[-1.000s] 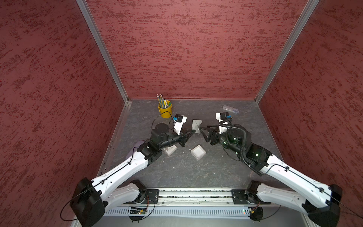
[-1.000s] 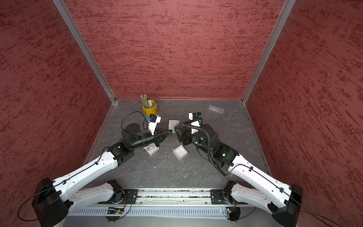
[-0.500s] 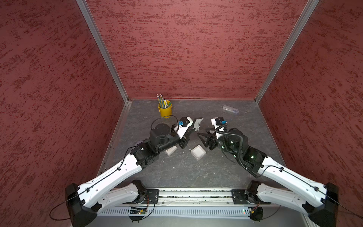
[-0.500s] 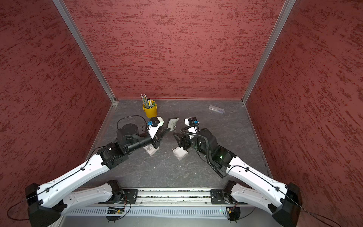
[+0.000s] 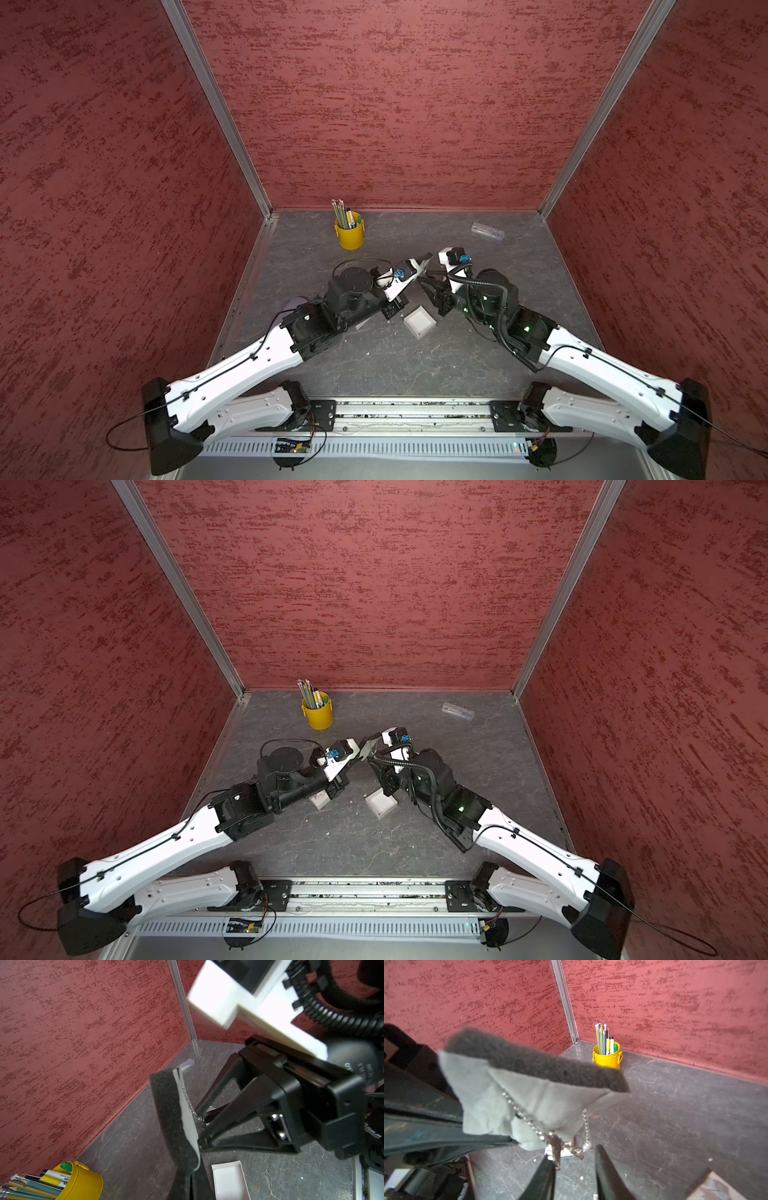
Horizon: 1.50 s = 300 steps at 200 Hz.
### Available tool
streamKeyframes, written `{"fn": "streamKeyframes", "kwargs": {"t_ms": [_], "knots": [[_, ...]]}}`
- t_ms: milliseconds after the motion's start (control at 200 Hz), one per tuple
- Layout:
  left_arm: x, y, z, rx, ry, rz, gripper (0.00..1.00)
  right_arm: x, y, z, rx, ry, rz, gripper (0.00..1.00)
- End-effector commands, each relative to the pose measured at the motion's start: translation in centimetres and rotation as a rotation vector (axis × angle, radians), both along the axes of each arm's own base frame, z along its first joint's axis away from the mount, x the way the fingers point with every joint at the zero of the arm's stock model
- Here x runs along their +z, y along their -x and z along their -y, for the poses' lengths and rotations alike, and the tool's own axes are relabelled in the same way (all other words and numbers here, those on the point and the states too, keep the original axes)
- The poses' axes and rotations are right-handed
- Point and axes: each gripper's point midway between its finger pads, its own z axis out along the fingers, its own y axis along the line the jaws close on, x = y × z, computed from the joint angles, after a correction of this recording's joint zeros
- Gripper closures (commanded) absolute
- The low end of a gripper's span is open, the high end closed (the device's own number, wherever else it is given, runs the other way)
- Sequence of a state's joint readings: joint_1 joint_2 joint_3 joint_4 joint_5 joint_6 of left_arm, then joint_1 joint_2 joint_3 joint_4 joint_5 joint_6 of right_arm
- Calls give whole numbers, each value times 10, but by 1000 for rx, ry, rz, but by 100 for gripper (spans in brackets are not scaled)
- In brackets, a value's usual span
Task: Take the necklace out of the lift-off lid jewelry box
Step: Pick up the necklace from the inner lining.
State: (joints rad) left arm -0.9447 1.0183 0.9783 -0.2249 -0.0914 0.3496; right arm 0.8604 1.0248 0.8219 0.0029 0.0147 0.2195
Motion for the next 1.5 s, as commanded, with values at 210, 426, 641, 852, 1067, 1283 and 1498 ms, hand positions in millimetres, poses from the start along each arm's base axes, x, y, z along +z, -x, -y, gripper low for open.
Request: {"fn": "streamKeyframes", "kwargs": {"t_ms": [210,426,641,852,1067,1283,1498], "knots": [[10,2,-4,12,-2,37,100,18,-4,1,-17,-35,77,100],[8,2,-9,27,8,40,100,20,-5,12,-61,-34,85,100],[-2,4,-13,40,15,8,100,32,-14,34,-187,-35,99,100],[-18,10,-14,35,31,-44,100,59,-22,49,-277,-27,128,100],[-36,19,-11,-6,31,-97,100,71,-39,47,-344,48,82,100],[-53,28,-6,-52,17,-165,100,78,-54,41,-385,82,30,100],[-60,35,-3,-75,41,-204,100,70,-77,43,-440,137,-39,100]]}}
